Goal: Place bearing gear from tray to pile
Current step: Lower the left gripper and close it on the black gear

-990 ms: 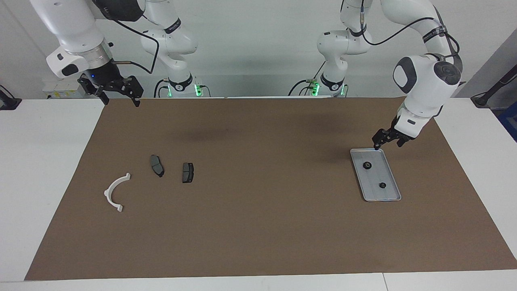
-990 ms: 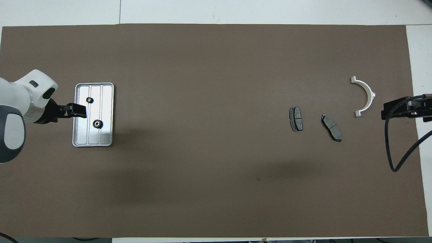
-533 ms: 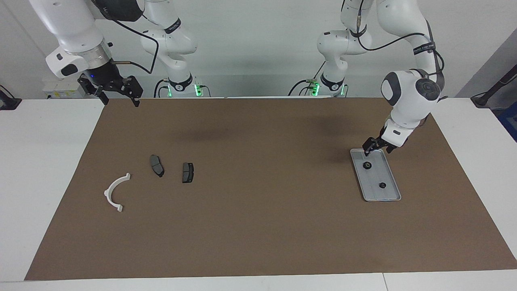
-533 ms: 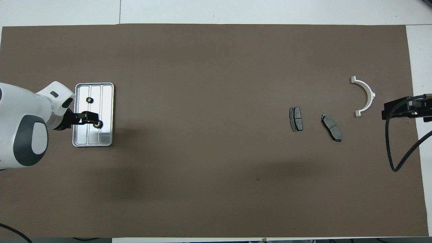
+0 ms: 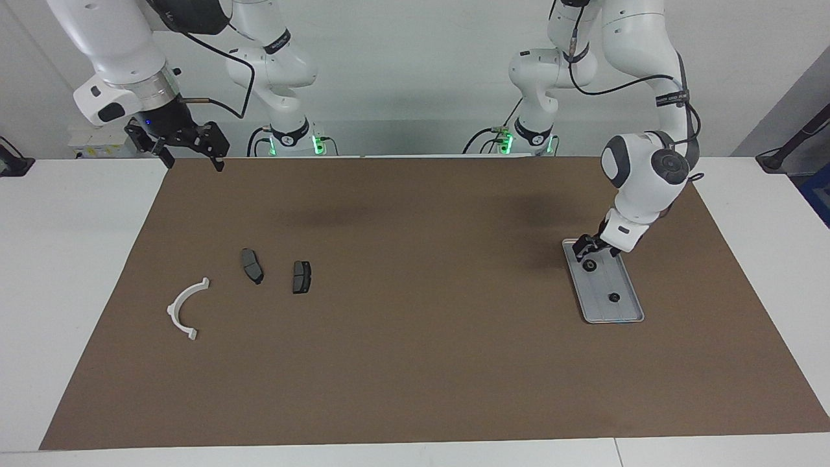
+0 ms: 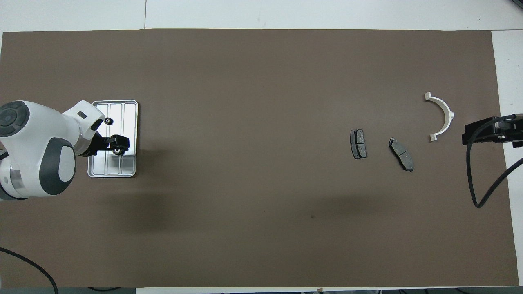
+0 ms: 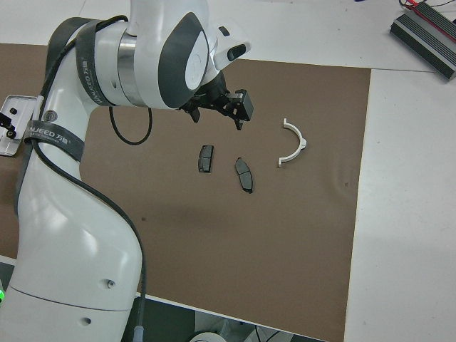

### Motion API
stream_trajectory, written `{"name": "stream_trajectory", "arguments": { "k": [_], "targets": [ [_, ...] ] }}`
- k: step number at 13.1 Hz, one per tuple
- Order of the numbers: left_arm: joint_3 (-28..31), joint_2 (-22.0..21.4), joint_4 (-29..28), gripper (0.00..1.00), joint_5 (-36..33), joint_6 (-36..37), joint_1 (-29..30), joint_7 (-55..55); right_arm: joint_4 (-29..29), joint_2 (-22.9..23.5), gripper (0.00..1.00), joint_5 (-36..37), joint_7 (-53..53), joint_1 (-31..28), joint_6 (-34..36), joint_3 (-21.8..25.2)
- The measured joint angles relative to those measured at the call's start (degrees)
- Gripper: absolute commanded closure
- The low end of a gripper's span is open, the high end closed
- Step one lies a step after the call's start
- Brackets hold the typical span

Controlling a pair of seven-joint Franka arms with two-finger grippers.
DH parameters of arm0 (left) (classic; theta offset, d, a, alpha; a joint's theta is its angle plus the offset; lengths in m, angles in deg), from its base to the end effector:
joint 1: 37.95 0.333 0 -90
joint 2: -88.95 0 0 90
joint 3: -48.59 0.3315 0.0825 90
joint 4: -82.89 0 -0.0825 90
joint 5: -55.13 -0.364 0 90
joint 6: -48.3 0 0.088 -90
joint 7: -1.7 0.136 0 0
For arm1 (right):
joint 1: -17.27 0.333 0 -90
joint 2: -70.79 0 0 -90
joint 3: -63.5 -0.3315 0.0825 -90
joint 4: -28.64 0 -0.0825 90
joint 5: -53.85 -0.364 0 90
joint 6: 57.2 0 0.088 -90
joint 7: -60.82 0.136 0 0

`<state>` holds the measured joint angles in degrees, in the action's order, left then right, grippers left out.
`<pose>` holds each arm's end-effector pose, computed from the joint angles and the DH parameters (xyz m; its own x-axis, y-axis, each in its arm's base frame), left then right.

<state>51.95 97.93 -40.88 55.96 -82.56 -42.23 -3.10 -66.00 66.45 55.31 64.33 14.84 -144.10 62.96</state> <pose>0.5399 -0.0096 0.3224 0.9965 0.0767 -0.0327 0.0767 -0.9971 -0.0012 0.5010 -0.0199 0.6095 0.9938 -0.0955 -0.0576 -0.0939 -0.9951 0.0298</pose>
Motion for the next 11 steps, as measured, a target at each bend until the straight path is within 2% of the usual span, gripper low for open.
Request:
{"name": "stream_trajectory", "arguments": {
  "k": [2, 5, 11],
  "targets": [
    [0.0, 1.0, -0.06, 0.13, 0.0, -0.51, 0.0, -0.87, -0.13, 0.0, 0.0, 0.0, 0.0, 0.0, -0.42, -0.03],
    [-0.06, 1.93, -0.11, 0.19, 0.0, -1.03, -0.02, -1.2, -0.29, 0.0, 0.0, 0.0, 0.0, 0.0, -0.83, 0.0],
    [-0.04, 2.17, -0.13, 0.2, 0.0, -1.11, -0.02, -1.21, -0.36, 0.0, 0.0, 0.0, 0.0, 0.0, -0.83, 0.0]
  ]
}}
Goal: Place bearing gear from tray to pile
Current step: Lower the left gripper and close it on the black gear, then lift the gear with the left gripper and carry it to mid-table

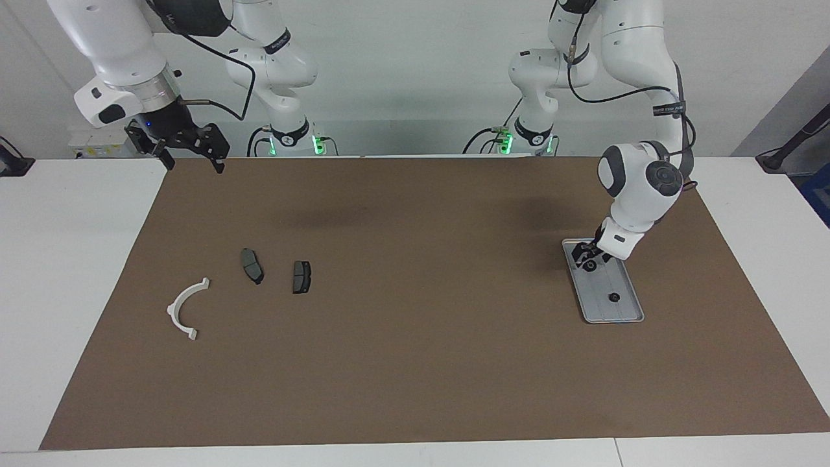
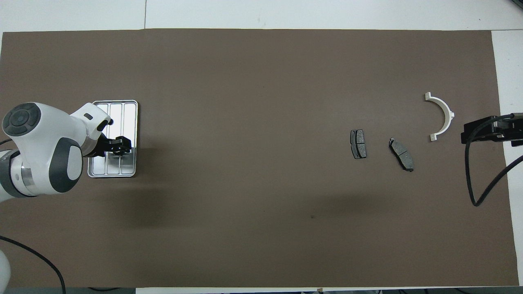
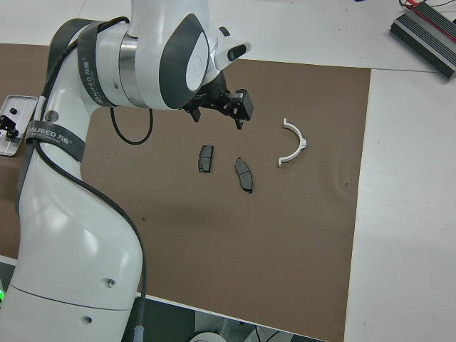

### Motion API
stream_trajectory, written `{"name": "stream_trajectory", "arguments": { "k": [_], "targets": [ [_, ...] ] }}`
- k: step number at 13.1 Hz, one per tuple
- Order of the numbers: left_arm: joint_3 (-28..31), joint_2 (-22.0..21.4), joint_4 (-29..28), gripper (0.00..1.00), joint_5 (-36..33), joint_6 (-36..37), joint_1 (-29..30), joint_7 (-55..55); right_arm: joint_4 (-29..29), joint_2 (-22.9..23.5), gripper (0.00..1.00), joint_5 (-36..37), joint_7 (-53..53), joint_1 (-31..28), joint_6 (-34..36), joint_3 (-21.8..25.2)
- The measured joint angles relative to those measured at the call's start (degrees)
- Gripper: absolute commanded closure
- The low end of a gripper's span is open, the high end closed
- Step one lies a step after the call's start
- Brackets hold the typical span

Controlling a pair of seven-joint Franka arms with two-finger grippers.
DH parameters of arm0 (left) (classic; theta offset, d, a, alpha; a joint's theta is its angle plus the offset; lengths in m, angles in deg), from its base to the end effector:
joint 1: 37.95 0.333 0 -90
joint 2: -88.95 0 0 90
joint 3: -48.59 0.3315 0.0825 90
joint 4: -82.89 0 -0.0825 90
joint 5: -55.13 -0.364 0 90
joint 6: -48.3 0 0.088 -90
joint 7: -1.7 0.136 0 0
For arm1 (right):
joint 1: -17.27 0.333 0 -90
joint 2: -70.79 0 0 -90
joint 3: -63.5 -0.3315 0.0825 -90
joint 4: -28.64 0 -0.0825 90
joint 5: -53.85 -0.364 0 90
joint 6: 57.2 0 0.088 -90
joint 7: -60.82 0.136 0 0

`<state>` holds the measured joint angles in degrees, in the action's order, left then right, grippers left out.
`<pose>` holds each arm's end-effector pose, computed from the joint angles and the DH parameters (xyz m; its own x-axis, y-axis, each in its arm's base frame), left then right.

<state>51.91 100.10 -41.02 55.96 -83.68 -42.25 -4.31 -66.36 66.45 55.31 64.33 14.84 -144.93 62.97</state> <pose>0.5410 -0.0101 0.3025 0.9939 0.0969 -0.0530 0.0966 -0.9953 -0.0065 0.5026 -0.0200 0.6078 0.9942 -0.0953 -0.0494 -0.0939 -0.9951 0.0293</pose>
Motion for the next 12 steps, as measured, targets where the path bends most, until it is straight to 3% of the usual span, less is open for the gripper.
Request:
{"name": "stream_trajectory", "arguments": {
  "k": [7, 10, 12],
  "targets": [
    [-0.21, 0.95, -0.04, 0.31, 0.0, -1.41, -0.05, 0.0, -0.23, 0.0, 0.0, 0.0, 0.0, 0.0, 0.0, 0.0],
    [-0.32, 0.89, 0.02, 0.66, 0.02, -1.53, -0.07, 0.0, -0.52, 0.0, 0.0, 0.0, -0.17, -0.05, 0.0, 0.03],
    [-0.37, 0.82, 0.05, 0.84, 0.02, -1.59, -0.1, 0.05, -0.66, 0.0, 0.0, 0.0, -0.67, -0.46, 0.0, 0.14]
  ]
}}
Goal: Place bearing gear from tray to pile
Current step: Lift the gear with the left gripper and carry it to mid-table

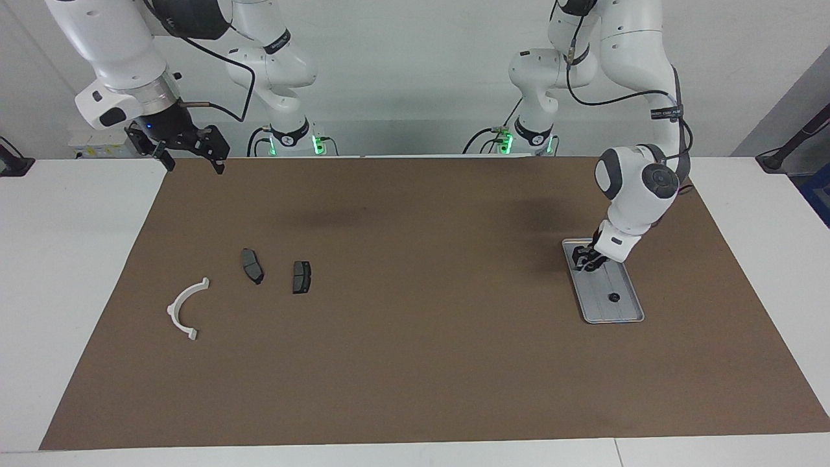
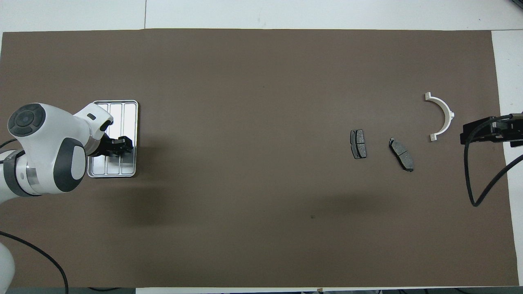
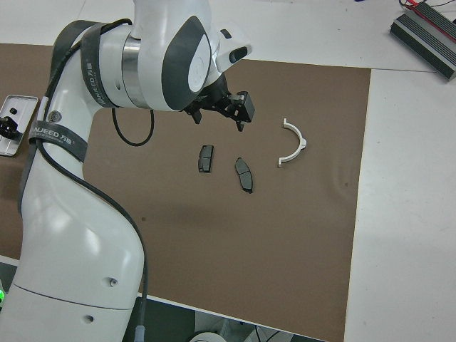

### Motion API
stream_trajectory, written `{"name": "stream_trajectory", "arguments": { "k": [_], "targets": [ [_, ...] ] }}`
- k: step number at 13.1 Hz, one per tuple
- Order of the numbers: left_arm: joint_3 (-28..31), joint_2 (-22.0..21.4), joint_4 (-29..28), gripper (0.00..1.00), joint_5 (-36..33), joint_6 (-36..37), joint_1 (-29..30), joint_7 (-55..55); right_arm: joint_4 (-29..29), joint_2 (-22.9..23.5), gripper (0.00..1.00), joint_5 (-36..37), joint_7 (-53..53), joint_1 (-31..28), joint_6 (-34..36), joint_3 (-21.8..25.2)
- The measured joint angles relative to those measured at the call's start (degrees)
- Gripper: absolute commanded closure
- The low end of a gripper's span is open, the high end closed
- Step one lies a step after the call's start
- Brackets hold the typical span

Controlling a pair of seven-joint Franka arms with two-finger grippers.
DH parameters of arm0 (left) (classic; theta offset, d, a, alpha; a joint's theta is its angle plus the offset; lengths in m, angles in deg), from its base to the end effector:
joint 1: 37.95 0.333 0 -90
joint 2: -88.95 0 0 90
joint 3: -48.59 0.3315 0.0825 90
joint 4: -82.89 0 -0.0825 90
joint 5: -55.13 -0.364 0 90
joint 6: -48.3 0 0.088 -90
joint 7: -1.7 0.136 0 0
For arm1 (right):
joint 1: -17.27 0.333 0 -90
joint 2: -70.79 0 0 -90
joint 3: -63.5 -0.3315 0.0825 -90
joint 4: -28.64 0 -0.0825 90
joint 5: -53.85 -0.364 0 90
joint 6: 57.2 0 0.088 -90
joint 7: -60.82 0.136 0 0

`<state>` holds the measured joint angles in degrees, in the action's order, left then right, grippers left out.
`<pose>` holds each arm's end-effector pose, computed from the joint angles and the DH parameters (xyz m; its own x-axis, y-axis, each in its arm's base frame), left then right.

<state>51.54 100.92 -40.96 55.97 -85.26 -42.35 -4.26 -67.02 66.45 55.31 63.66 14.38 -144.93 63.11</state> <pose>0.5447 -0.0146 0.2974 0.9954 0.0880 -0.0388 0.0879 -0.9961 -0.0045 0.5017 -0.0253 0.6027 0.9937 -0.0940 -0.0612 -0.0924 -0.9953 0.0291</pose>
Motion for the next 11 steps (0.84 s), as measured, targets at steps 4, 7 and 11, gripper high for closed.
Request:
{"name": "stream_trajectory", "arguments": {
  "k": [4, 7, 11],
  "targets": [
    [0.08, -0.26, -0.04, 1.0, -0.1, -0.04, -0.08, 0.26, -0.28, 0.0, 0.0, 0.0, -0.07, -0.35, -0.1, 0.03],
    [0.09, -0.2, 0.98, 1.0, -0.09, 0.96, -1.45, -1.27, -0.34, 0.0, 0.0, 0.0, -0.07, -0.35, -0.64, 0.03],
    [-0.13, -0.26, 10.39, 1.0, -0.05, 9.98, -8.21, -13.95, -0.35, 0.0, 0.0, 0.0, -0.07, -0.37, -0.74, 0.04]
  ]
}}
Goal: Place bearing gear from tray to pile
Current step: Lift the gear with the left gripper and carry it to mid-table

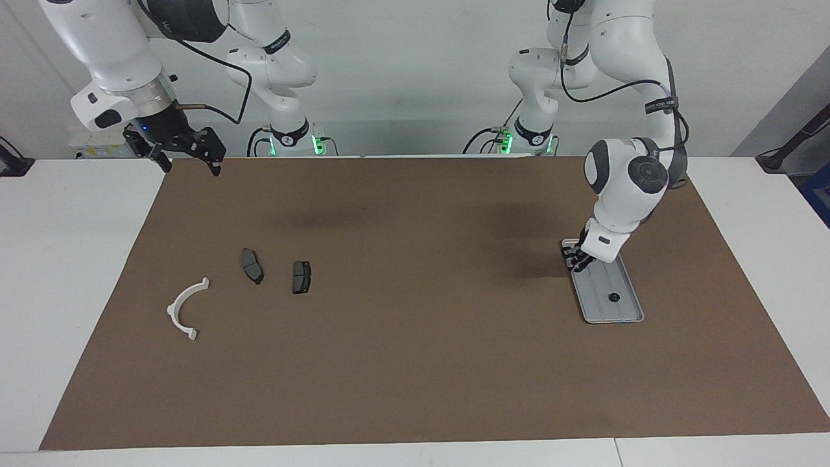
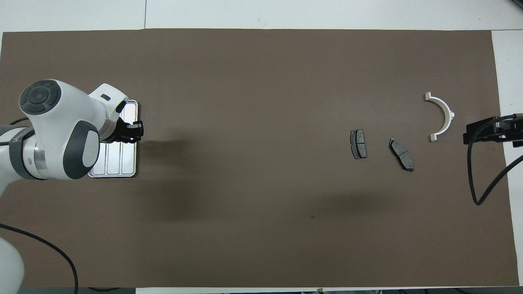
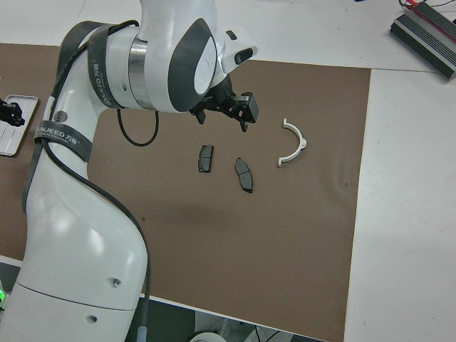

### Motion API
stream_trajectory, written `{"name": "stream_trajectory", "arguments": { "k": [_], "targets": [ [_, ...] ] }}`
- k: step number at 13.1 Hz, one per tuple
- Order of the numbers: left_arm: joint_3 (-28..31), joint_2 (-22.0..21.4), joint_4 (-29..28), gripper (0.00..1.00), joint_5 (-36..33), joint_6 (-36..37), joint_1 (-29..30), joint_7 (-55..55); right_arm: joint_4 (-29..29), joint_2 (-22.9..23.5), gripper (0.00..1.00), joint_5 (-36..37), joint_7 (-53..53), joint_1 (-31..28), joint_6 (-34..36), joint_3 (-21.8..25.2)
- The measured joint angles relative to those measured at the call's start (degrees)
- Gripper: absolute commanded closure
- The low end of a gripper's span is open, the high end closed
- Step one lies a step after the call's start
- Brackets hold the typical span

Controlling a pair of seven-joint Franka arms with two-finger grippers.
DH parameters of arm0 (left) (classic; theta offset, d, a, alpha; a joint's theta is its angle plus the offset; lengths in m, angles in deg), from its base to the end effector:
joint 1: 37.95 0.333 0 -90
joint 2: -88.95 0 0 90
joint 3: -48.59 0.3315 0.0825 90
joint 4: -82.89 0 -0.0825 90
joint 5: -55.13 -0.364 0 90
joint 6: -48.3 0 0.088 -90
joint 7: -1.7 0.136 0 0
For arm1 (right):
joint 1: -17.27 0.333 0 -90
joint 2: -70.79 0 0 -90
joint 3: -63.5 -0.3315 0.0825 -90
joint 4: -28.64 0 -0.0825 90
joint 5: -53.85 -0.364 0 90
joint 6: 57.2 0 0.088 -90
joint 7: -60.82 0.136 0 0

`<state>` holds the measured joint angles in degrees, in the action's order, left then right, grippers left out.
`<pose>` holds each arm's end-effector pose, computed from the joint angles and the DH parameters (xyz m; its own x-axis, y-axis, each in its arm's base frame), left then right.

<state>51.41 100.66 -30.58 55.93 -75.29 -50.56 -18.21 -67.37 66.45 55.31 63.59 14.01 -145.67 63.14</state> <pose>0.5686 -0.0999 0.3603 0.9828 0.1826 -0.0263 0.1825 -0.9832 -0.0080 0.5029 -0.0289 0.6010 0.9936 -0.0994 -0.0545 -0.0980 -0.9948 0.0286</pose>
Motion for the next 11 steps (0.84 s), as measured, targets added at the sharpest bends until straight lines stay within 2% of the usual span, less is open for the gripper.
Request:
{"name": "stream_trajectory", "arguments": {
  "k": [7, 9, 11],
  "targets": [
    [-0.3, 1.39, 6.16, 1.0, 0.08, 0.94, -17.53, -29.13, -0.28, 0.38, 0.0, 0.0, -3.33, -1.92, -3.62, 0.13],
    [-0.22, 4.61, 10.26, 1.0, 0.1, 0.94, -21.51, -35.45, -0.44, 1.04, 0.0, 0.0, -3.67, -2.37, -4.97, 0.13],
    [-0.23, 10.63, 15.85, 1.0, 0.1, 0.92, -25.2, -41.13, -0.54, 2.01, 0.0, 0.0, -3.67, -2.37, -6.46, 0.13]
  ]
}}
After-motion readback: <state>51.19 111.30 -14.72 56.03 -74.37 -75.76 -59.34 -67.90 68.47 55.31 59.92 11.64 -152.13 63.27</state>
